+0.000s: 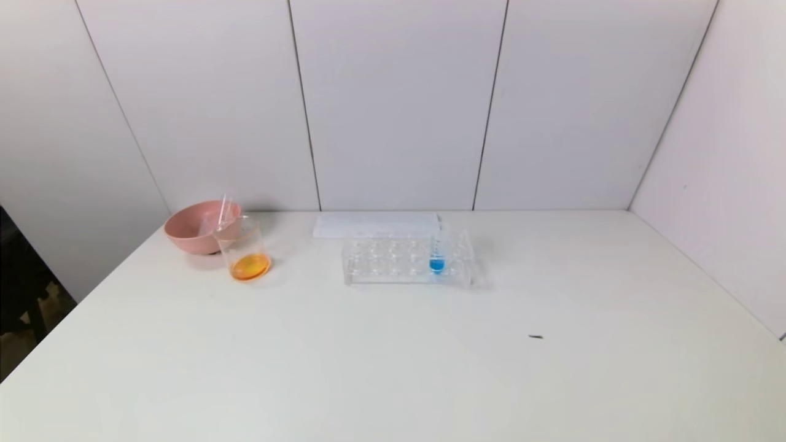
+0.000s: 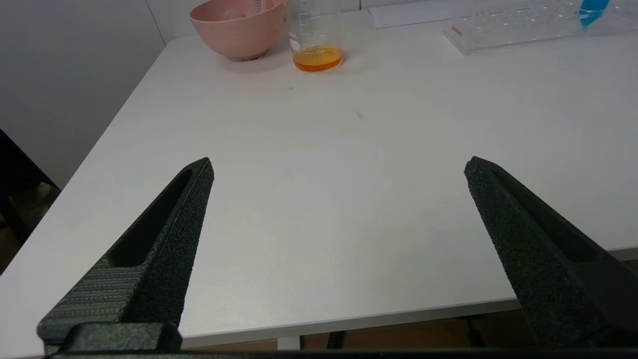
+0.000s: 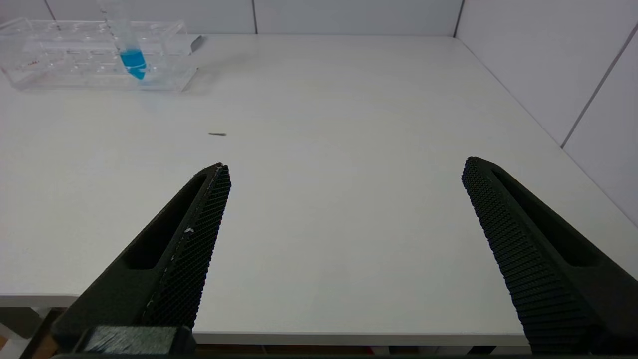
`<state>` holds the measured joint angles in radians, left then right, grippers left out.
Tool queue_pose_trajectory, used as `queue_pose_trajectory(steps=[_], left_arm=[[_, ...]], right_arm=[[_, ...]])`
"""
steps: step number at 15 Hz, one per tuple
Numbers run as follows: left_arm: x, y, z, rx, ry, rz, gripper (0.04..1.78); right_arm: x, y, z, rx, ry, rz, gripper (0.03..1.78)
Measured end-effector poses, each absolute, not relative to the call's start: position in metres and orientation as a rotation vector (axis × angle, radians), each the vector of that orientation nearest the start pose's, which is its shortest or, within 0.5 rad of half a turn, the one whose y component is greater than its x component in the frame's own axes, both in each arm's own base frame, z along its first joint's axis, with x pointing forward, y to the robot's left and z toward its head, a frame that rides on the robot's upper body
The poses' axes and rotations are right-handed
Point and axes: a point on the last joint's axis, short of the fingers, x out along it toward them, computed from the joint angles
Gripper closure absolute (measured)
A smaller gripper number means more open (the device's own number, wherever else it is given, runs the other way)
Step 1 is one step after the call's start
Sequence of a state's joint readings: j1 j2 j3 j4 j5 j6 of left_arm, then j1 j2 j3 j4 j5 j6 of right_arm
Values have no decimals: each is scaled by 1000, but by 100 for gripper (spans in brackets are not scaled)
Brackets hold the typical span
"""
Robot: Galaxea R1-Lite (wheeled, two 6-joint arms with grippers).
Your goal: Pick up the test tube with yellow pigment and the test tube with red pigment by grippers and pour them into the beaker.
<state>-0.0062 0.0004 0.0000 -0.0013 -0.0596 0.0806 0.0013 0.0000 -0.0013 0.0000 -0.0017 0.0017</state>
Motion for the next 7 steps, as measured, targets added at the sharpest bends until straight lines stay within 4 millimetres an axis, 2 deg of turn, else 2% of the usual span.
queue_pose_trajectory(steps=[7], left_arm=[[-23, -1, 76, 81, -4, -65, 6]], right_arm=[[-23, 0, 76, 2, -1, -2, 11]])
